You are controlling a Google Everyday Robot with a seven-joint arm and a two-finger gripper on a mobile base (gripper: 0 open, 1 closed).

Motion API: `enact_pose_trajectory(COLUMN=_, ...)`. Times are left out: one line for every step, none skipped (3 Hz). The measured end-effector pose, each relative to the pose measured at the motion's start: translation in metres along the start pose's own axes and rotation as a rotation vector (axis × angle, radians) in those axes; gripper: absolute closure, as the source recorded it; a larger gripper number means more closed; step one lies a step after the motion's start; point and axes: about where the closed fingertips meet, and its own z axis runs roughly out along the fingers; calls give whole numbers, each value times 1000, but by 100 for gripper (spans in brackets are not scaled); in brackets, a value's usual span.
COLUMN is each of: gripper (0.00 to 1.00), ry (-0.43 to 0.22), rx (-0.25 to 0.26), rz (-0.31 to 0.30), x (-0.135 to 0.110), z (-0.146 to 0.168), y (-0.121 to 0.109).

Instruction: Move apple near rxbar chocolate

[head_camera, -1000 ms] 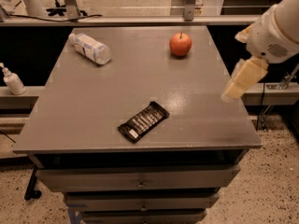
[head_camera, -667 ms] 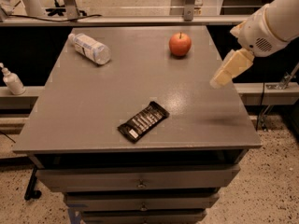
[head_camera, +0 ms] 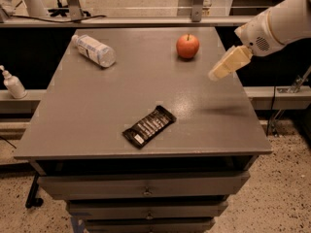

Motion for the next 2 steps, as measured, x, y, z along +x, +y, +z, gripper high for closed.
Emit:
enact_pose_trajectory(gripper=0, ry=-68, rx=9, rz=31, x=-8, z=17, y=-13)
enact_pose_trajectory(gripper=0, ry=-171, rx=21, rz=103, x=-20, z=46, y=-40)
